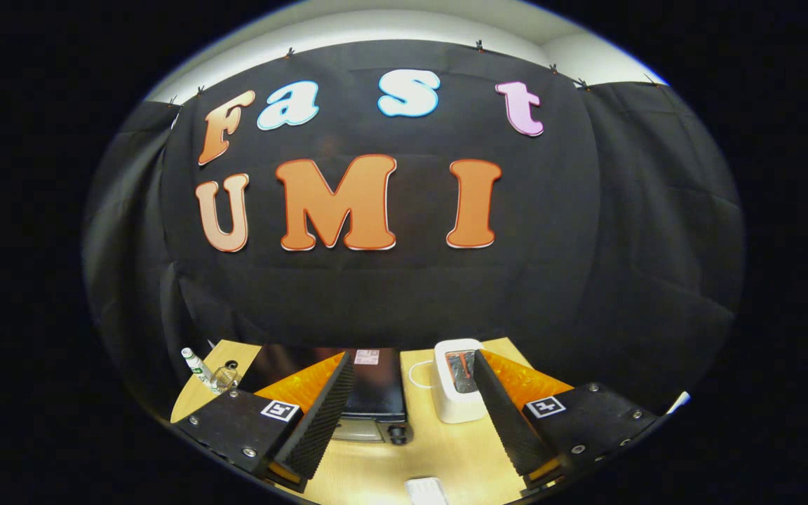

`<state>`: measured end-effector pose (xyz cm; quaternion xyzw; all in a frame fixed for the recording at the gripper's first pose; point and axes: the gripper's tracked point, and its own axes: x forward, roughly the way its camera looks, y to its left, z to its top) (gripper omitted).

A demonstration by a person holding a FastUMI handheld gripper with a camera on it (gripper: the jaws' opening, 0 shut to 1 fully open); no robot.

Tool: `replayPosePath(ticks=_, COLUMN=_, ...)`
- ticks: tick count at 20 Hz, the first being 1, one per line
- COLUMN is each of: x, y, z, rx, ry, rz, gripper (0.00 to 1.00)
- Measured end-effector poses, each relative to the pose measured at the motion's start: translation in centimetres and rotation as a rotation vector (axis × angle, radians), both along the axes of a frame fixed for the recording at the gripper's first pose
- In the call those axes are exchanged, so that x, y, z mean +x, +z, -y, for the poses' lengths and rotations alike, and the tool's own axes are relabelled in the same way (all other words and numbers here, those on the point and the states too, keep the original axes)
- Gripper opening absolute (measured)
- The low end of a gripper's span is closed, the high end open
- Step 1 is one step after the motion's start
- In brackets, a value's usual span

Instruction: Open the toaster oven, put the food inside, and close the toaster oven door.

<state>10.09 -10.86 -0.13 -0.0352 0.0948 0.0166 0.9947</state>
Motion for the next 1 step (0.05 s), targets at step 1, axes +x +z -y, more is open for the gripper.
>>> replayPosePath(ticks=1, x=0.0, y=1.03, z=1.01, rx=-0.002, ry=-0.003, rz=0.019, gripper=1.0)
